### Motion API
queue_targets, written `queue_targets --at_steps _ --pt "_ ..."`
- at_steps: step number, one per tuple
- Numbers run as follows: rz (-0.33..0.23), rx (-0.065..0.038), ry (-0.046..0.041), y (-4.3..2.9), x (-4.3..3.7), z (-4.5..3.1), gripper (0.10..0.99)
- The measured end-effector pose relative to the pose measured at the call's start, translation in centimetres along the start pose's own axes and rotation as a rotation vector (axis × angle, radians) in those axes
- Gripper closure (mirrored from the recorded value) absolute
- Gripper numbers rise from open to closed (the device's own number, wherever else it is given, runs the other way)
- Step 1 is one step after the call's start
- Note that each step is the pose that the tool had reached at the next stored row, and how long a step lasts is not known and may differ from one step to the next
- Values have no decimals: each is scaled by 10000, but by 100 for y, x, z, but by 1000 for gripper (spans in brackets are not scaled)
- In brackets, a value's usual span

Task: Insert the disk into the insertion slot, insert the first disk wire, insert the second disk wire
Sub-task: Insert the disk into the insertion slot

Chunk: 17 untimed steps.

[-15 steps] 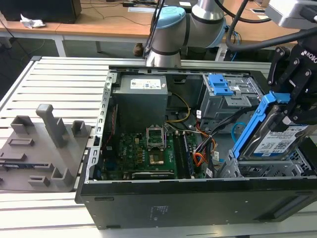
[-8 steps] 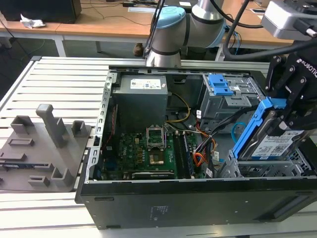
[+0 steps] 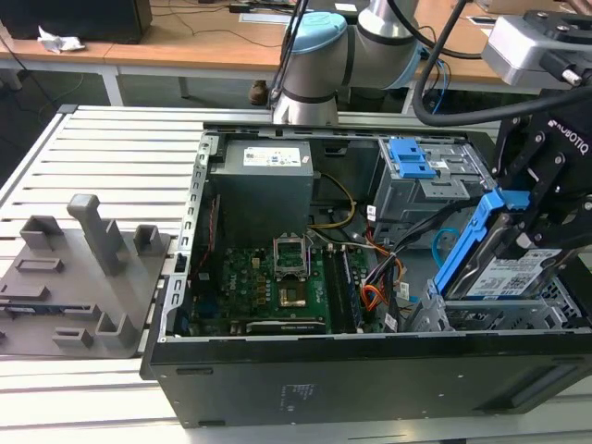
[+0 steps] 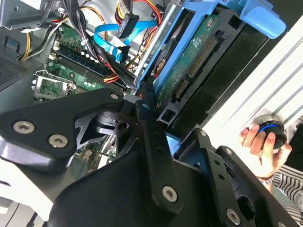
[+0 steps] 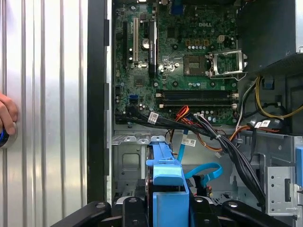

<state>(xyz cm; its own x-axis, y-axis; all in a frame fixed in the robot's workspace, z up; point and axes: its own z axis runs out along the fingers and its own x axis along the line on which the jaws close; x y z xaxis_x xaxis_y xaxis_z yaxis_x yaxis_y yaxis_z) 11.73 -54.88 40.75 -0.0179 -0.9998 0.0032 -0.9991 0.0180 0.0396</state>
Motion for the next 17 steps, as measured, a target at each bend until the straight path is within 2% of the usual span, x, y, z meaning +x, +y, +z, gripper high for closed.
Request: queue_targets --at_steps 9,11,12,17 --pt "0 0 0 0 0 4 722" --pt "0 0 1 0 0 4 710" --pt "0 0 -2 0 0 6 647" --pt "0 0 0 -1 0 7 647"
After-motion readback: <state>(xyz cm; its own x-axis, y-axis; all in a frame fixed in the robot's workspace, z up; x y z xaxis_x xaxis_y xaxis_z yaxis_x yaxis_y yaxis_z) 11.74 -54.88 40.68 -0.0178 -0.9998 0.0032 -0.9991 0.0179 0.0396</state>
